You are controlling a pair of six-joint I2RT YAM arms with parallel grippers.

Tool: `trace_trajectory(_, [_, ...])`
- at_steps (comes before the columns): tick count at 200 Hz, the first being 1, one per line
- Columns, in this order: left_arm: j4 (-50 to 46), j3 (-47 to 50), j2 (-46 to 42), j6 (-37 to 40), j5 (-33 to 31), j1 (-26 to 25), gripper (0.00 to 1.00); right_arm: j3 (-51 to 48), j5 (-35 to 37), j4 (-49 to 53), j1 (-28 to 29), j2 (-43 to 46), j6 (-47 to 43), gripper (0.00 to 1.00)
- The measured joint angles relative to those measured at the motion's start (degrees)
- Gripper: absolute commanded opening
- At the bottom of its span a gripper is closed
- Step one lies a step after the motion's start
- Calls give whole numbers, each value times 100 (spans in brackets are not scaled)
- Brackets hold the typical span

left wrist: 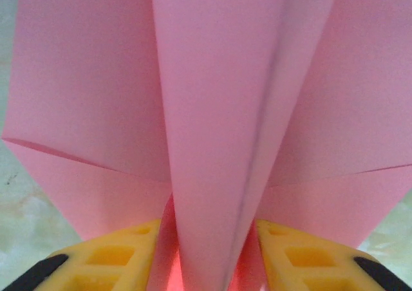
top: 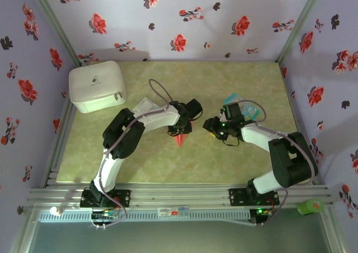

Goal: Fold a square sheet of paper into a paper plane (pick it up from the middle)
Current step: Move a paper plane to the center of the table.

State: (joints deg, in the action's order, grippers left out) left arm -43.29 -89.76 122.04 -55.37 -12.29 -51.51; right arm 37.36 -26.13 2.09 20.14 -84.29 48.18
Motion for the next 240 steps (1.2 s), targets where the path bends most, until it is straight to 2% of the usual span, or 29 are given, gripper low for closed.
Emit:
trace_trajectory(121, [-2,-74,-15,-114,-72,-35,39,-9,-101,-2,-83,264,-142,44])
trace_trajectory(203, [-4,-85,-92,299,-81,-35,31,-9,-15,229,-146,372,-219,44])
trace_trajectory(240, [-2,-83,-92,457,-81,-35,24,-9,4,238,-146,372,-219,45])
